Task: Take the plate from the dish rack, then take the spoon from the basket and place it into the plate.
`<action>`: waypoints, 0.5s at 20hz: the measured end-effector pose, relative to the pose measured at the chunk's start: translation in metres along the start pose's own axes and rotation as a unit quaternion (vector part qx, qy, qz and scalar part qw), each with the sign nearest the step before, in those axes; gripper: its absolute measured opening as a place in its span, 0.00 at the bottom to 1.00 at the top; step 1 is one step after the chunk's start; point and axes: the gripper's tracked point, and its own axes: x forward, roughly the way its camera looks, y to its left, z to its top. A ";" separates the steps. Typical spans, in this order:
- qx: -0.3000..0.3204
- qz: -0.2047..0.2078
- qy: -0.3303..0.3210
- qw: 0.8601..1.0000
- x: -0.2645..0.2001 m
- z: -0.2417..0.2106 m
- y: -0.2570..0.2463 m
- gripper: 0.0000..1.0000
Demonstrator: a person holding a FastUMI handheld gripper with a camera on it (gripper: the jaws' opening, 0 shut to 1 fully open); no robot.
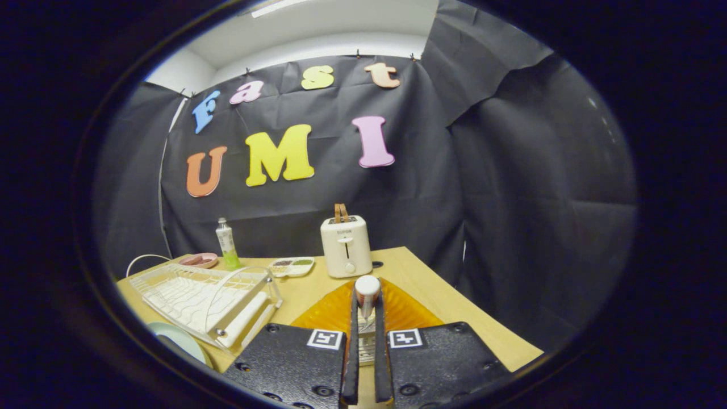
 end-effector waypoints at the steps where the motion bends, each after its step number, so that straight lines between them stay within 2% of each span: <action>1: 0.001 -0.002 -0.008 1.000 -0.003 0.009 0.001 0.16; 6: 0.020 -0.001 -0.035 0.999 -0.028 0.060 0.017 0.16; 10: 0.024 0.007 -0.066 0.998 -0.068 0.104 0.035 0.16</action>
